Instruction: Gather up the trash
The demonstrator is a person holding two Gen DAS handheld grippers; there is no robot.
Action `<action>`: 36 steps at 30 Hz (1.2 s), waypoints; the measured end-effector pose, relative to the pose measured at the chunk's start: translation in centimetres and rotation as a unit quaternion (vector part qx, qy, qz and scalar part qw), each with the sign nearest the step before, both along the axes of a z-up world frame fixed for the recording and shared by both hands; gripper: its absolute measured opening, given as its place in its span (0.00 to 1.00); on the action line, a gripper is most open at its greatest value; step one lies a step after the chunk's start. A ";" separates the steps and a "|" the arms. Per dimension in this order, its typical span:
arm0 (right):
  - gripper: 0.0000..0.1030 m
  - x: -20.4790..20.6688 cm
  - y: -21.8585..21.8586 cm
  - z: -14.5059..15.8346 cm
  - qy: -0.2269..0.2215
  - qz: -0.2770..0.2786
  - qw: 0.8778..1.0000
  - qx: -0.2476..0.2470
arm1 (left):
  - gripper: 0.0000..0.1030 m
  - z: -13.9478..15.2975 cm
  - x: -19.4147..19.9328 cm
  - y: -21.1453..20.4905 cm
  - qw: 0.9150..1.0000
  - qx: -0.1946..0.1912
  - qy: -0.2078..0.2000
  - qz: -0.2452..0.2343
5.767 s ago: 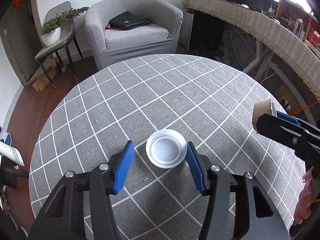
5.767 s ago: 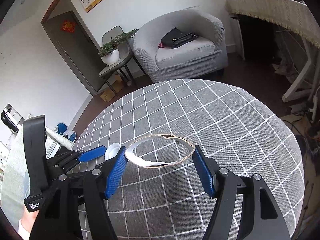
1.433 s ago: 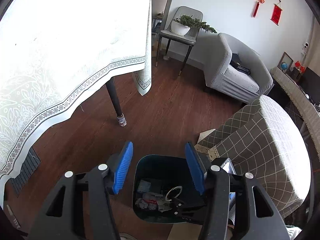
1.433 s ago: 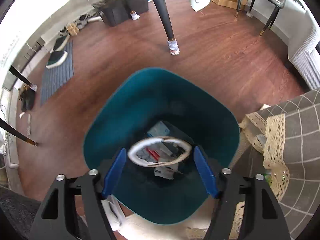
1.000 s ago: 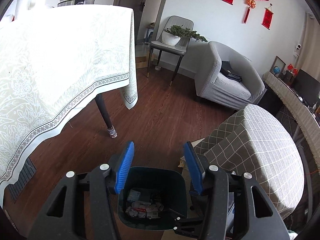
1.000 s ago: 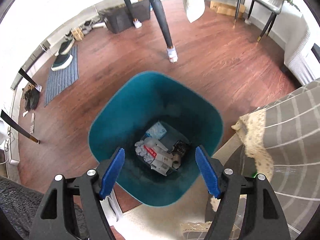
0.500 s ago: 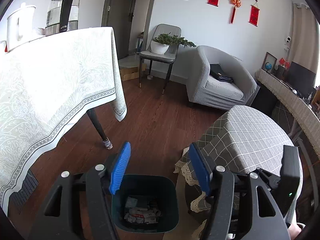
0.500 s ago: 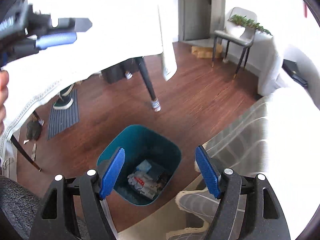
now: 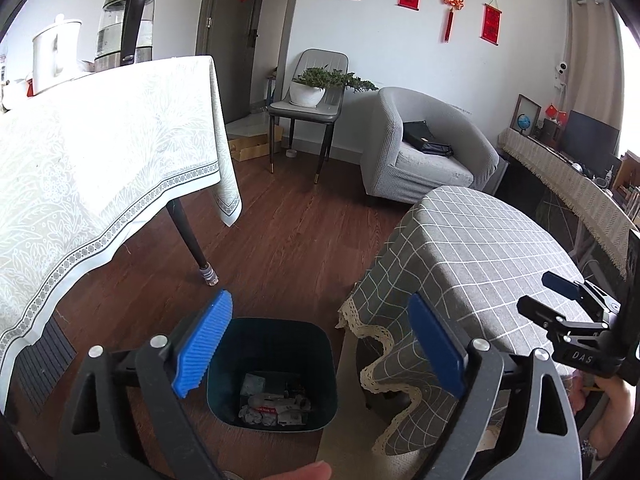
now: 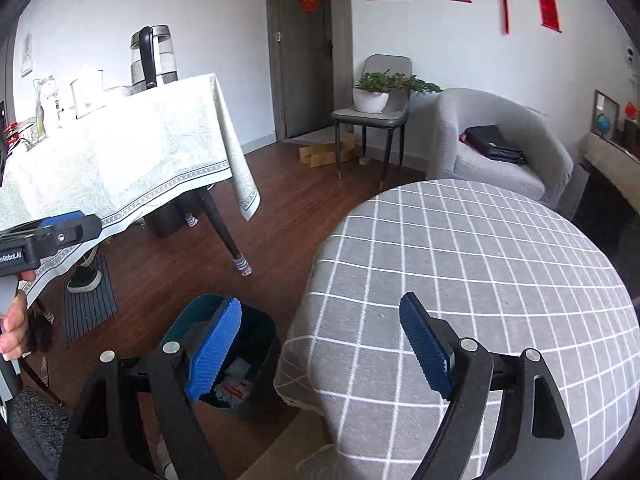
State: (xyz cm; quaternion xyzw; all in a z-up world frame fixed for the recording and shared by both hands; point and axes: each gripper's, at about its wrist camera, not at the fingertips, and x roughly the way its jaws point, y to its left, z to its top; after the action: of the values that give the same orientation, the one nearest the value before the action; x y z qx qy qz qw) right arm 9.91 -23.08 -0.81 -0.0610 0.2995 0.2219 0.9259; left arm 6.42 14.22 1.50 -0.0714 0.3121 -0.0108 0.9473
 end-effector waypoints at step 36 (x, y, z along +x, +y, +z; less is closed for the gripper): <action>0.97 -10.7 -11.2 1.8 -0.040 -0.041 0.996 0.068 | 0.97 -2.1 -9.1 -3.2 0.998 0.062 -0.009 0.030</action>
State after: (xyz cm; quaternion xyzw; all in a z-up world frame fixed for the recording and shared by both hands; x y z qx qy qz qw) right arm -0.79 -34.31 1.01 0.0056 0.2491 0.2010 0.9474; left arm -2.69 11.04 -0.63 -0.0217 0.3013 0.0359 0.9526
